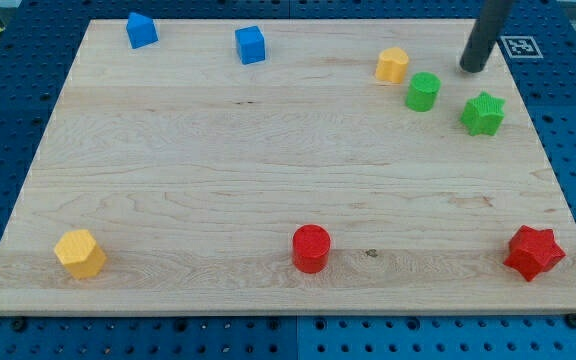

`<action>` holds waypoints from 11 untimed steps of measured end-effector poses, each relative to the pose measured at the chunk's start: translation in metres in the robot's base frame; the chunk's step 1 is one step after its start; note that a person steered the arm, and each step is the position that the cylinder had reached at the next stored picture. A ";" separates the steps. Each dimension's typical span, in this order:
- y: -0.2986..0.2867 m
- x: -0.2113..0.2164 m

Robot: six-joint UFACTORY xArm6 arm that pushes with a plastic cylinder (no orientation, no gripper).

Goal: Move the yellow heart diagonally top left to the red circle

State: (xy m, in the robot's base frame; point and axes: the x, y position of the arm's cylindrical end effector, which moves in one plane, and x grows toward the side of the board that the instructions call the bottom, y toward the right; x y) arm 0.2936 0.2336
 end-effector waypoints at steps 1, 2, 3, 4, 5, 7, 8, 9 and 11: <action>-0.025 0.002; -0.025 0.003; -0.025 0.003; -0.025 0.003; -0.025 0.003; -0.026 -0.006; -0.051 -0.019; -0.065 -0.014; -0.113 -0.010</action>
State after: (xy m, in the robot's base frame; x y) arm 0.2836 0.1204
